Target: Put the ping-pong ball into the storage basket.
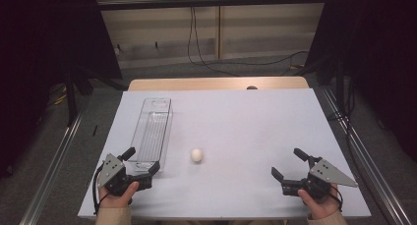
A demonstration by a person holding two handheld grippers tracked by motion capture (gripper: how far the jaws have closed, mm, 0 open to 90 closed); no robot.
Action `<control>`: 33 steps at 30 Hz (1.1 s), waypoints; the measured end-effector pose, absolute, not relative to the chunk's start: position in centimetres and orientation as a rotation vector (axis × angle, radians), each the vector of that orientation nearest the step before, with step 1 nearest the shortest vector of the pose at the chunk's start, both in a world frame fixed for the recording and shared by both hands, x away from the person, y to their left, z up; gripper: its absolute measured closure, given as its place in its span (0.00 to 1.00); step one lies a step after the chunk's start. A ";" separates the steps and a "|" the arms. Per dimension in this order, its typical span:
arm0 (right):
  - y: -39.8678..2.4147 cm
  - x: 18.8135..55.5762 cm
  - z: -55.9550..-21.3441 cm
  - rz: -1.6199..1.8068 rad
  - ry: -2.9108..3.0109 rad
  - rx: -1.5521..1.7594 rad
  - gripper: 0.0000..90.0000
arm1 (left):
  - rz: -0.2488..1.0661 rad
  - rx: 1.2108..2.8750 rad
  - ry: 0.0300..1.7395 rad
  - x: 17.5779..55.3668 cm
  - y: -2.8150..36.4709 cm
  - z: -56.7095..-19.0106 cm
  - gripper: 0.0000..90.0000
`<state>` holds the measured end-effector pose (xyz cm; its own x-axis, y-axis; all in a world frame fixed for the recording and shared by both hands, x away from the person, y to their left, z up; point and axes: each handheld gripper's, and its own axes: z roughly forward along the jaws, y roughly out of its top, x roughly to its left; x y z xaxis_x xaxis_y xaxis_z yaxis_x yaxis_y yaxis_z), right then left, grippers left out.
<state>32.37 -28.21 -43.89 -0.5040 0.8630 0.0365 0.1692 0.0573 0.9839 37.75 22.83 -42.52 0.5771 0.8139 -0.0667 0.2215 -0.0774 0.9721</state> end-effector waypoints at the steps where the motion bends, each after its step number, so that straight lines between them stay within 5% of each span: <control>1: -28.2 32.4 -43.9 1.492 1.739 1.031 0.01 | 0.602 1.605 0.885 37.7 22.7 -42.5 0.02; 33: -28.2 32.1 -43.9 1.492 1.750 1.020 0.02 | 0.550 1.614 0.847 38.5 20.5 -41.3 0.02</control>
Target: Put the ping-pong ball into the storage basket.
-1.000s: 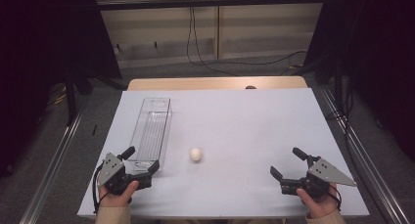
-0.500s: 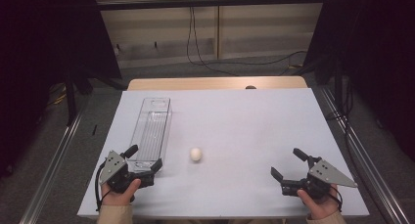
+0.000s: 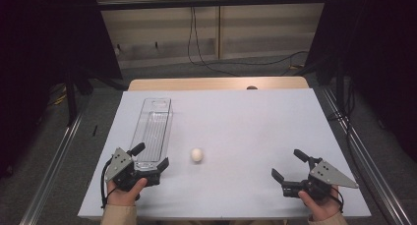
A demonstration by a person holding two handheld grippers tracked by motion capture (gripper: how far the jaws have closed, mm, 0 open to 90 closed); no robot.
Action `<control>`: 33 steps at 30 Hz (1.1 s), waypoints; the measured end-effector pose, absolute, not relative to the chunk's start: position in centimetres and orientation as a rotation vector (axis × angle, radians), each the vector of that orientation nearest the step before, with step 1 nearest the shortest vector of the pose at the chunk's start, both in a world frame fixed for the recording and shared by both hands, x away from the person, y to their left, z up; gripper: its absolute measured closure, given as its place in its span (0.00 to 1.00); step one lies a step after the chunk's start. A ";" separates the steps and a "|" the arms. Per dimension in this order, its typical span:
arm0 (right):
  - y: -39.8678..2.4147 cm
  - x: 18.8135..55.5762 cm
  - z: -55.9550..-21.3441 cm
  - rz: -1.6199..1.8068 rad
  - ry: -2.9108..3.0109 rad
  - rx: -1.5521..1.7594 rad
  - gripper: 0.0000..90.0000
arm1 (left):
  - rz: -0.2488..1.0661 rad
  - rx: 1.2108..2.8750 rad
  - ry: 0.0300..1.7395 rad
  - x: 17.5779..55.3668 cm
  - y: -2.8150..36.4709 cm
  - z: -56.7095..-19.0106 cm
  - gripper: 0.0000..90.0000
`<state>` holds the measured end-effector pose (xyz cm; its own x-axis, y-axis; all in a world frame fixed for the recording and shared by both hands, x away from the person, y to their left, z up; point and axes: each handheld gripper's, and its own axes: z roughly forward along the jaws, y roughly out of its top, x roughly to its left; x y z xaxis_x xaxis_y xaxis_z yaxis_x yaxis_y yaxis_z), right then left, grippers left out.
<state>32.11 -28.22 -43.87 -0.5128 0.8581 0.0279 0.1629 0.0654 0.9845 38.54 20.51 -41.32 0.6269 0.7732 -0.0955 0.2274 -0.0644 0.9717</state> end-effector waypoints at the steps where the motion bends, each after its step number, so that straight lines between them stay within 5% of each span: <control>1: -28.2 32.1 -43.9 1.495 1.752 1.013 0.02 | 0.550 1.614 0.847 38.5 20.5 -41.3 0.02; 33: -28.1 32.2 -43.8 1.505 1.748 1.010 0.02 | 0.526 1.641 0.833 39.2 18.0 -40.6 0.02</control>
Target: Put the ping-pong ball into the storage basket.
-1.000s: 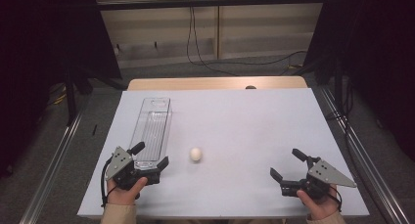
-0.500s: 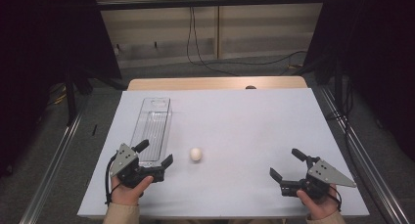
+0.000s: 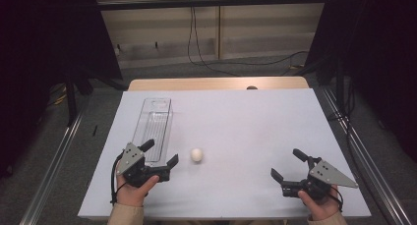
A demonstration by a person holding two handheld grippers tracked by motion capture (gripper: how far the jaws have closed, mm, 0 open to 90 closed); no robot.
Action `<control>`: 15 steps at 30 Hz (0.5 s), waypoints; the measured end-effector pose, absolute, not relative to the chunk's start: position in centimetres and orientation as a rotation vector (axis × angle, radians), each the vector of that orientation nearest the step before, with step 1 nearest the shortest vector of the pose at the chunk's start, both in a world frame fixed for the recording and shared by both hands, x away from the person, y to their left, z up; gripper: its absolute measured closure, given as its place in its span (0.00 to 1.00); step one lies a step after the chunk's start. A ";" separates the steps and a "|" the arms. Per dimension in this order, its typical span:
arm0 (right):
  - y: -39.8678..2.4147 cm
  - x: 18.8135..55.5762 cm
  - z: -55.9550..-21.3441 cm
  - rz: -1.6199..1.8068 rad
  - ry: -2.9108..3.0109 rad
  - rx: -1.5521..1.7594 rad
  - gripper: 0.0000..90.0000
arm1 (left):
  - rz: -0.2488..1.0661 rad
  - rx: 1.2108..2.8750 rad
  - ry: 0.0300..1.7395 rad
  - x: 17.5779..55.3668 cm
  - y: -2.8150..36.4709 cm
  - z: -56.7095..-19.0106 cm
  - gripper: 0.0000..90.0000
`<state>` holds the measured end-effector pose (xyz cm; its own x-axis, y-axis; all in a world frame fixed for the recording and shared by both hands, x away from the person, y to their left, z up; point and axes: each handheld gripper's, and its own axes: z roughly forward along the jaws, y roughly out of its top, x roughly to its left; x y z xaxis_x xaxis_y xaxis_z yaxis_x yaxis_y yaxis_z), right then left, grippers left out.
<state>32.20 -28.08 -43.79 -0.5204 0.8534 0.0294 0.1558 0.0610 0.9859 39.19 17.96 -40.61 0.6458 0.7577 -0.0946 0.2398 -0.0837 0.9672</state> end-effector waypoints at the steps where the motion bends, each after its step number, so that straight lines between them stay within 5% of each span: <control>1: -28.0 32.2 -43.8 1.504 1.745 1.010 0.02 | 0.528 1.646 0.829 39.2 17.9 -40.6 0.02; 15: -28.0 32.2 -43.8 1.510 1.748 1.007 0.02 | 0.507 1.664 0.817 39.4 16.8 -40.6 0.02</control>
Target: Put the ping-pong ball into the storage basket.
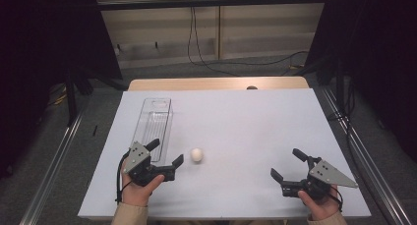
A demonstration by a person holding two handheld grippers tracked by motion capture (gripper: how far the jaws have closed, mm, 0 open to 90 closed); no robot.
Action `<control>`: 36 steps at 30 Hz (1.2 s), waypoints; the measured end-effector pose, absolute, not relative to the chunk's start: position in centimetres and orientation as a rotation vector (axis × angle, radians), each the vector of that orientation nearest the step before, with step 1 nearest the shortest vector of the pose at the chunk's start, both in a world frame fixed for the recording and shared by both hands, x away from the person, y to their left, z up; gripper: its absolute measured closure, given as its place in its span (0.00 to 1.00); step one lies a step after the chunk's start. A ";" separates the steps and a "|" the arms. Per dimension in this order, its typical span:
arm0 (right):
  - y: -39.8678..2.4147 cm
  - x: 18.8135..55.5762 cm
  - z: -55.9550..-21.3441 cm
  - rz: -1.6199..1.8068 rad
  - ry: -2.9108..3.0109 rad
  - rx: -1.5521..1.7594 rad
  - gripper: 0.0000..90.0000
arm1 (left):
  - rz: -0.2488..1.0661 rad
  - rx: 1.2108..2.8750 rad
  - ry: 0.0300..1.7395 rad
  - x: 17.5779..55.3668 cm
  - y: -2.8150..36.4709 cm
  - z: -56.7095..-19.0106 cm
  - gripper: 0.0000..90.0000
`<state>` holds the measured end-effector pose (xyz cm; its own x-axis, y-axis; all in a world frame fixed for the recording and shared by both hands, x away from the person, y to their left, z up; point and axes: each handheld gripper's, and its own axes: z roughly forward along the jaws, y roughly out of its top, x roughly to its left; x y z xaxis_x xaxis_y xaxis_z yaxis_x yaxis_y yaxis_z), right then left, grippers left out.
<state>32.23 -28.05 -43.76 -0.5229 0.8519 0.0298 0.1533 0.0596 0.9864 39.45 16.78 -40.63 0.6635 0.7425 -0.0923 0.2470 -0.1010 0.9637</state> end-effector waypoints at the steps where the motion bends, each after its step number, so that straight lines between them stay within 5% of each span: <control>1: -28.1 32.2 -43.8 1.510 1.750 1.005 0.02 | 0.510 1.663 0.821 39.5 16.7 -40.6 0.02; 36: -28.0 32.2 -43.8 1.509 1.766 0.994 0.02 | 0.483 1.665 0.804 39.7 14.9 -40.3 0.02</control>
<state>32.22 -27.98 -43.79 -0.5358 0.8440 0.0234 0.1551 0.0711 0.9853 39.72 14.87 -40.27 0.6784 0.7274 -0.1031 0.2506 -0.0973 0.9632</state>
